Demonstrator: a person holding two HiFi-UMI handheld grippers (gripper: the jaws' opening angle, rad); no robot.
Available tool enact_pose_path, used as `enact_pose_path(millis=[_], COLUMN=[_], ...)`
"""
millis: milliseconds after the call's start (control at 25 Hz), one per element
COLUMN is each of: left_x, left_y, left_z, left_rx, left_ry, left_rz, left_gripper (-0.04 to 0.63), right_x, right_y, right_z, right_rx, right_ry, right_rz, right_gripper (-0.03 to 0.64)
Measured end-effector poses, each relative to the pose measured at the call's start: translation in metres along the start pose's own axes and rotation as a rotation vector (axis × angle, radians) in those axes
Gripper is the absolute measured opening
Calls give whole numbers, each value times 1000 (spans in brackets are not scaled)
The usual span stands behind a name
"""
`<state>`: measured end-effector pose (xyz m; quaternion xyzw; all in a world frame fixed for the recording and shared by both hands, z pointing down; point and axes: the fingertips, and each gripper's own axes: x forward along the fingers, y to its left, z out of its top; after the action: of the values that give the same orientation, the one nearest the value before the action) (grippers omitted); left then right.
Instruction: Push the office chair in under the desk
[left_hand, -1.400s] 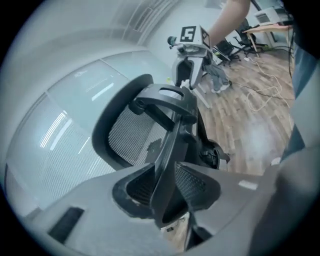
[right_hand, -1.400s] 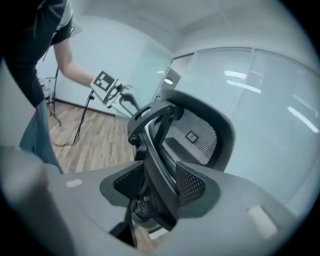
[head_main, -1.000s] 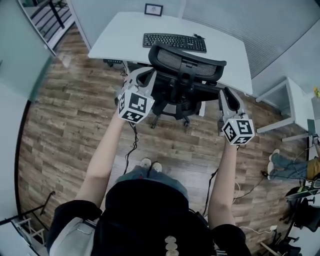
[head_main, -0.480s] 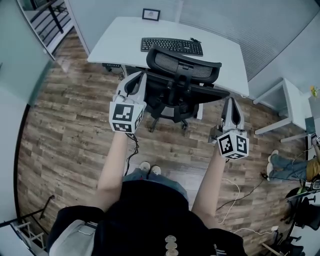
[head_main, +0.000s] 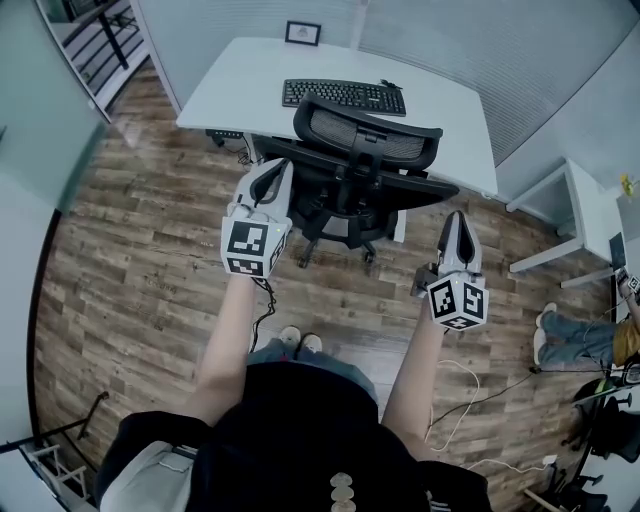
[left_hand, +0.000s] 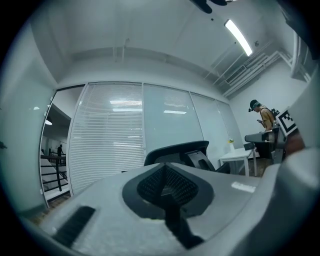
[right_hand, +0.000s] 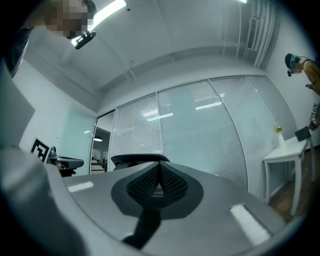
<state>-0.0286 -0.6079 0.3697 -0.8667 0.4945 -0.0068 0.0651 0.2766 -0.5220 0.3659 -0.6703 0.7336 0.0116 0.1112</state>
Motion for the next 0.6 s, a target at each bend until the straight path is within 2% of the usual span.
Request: enact_pose_path(millis=[600], left_x=[-1], left_y=[5], left_z=[0], left_rx=[9], left_ry=[20], left_rz=[19], left_gripper=[8], right_x=[1], right_y=[1], right_z=[-3], right_rx=[-4], right_ry=[2], right_rz=[-21], right_gripper=[5])
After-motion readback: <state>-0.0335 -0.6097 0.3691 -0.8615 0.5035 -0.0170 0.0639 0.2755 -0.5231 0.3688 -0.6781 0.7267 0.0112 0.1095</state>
